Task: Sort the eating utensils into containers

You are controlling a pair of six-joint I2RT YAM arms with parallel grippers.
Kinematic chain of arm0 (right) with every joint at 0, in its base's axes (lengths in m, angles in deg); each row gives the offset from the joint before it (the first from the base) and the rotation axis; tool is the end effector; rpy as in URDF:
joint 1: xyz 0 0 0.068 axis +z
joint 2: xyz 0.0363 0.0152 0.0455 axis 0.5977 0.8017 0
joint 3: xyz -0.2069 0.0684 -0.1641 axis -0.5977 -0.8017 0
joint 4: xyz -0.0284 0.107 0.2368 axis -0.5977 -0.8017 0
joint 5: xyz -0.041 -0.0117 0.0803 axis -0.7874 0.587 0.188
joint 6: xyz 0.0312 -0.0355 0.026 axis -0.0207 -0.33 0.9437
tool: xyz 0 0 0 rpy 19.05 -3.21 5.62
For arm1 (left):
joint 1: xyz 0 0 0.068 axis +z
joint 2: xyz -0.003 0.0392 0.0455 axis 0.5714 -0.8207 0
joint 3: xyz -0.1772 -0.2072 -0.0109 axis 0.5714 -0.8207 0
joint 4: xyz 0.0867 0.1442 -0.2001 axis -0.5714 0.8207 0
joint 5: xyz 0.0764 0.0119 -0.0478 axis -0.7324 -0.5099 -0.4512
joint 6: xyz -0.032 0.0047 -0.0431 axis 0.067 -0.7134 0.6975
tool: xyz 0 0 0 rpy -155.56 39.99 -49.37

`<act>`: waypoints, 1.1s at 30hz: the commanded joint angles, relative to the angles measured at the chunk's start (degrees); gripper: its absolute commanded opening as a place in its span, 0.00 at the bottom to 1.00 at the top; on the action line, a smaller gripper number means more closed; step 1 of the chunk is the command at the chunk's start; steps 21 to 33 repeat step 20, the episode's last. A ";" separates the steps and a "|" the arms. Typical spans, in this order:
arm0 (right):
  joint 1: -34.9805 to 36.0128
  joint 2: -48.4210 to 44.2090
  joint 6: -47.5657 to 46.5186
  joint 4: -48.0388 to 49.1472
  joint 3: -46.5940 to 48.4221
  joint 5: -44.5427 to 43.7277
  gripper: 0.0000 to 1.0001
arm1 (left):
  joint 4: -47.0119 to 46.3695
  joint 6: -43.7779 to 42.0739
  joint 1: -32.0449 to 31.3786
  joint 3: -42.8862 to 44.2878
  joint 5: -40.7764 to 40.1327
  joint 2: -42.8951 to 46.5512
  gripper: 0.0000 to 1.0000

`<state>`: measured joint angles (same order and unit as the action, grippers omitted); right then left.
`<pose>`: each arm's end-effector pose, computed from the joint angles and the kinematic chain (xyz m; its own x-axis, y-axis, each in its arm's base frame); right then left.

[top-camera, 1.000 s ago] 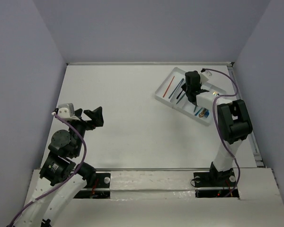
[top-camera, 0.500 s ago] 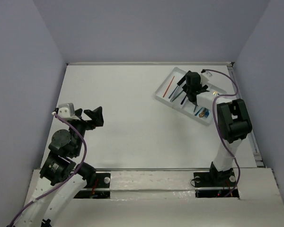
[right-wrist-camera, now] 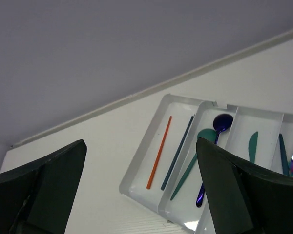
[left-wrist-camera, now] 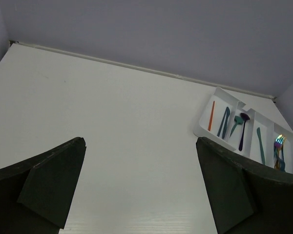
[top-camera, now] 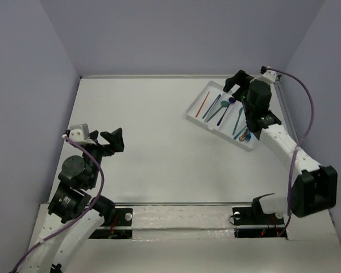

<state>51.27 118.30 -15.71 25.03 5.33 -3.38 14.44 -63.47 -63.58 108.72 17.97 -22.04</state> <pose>0.3241 0.0720 0.3444 -0.0904 0.4442 -0.8914 0.1424 0.8916 0.4299 0.0814 -0.0304 0.3610 0.0997 -0.3085 -0.9460 0.1736 0.9415 -0.2887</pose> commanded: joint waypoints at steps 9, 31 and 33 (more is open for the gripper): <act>-0.33 -40.82 -10.58 12.03 -13.40 5.93 1.00 | -9.33 -4.09 0.43 13.77 -0.65 -0.71 0.99; -0.33 -40.39 -8.47 5.88 -14.11 4.78 1.00 | -10.04 -3.57 0.43 13.69 1.28 -3.08 0.99; -0.33 -40.39 -8.47 5.88 -14.11 4.78 1.00 | -10.04 -3.57 0.43 13.69 1.28 -3.08 0.99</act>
